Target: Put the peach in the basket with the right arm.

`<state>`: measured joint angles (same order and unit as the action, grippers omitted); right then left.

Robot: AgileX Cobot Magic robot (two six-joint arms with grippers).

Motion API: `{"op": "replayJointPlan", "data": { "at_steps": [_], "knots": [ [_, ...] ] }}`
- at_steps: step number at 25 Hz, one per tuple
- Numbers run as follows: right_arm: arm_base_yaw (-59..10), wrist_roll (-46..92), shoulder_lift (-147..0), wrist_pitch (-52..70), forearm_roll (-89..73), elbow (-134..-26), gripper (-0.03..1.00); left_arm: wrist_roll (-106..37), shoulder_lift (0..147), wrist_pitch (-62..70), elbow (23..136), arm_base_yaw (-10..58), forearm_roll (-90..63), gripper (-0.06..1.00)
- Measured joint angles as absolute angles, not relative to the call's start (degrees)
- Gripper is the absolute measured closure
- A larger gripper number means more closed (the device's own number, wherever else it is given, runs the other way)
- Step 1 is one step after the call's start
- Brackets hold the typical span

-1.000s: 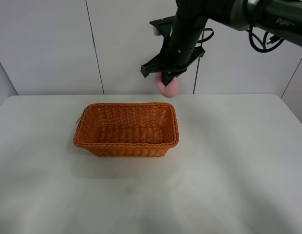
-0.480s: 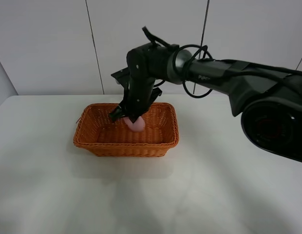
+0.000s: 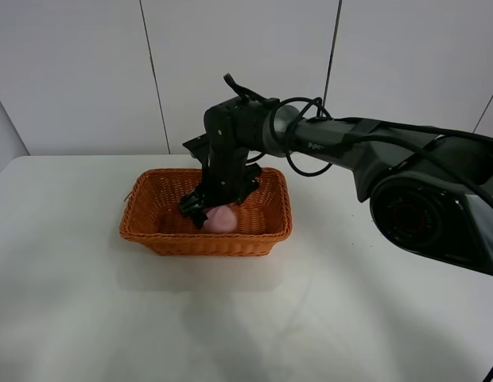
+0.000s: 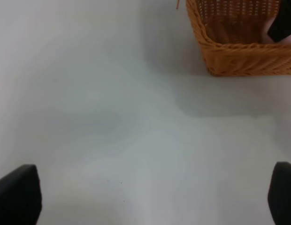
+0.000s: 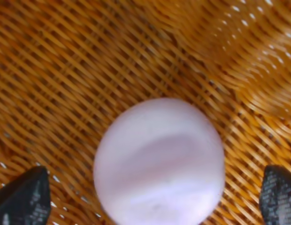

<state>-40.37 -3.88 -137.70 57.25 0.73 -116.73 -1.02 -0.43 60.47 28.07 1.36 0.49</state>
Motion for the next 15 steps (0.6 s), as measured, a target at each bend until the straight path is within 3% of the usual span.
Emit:
{"op": "replayJointPlan", "data": {
  "at_steps": [6,15],
  "knots": [
    [-40.37,-3.88,-135.33,58.38,0.48,-117.81,0.28,-1.02,-0.43,60.47,28.07,1.36,0.49,-0.05],
    [-39.72,-3.88,-132.23,68.95,2.16,-133.29,0.27,-1.02,-0.43,60.47,28.07,1.36,0.49,-0.05]
  ]
}}
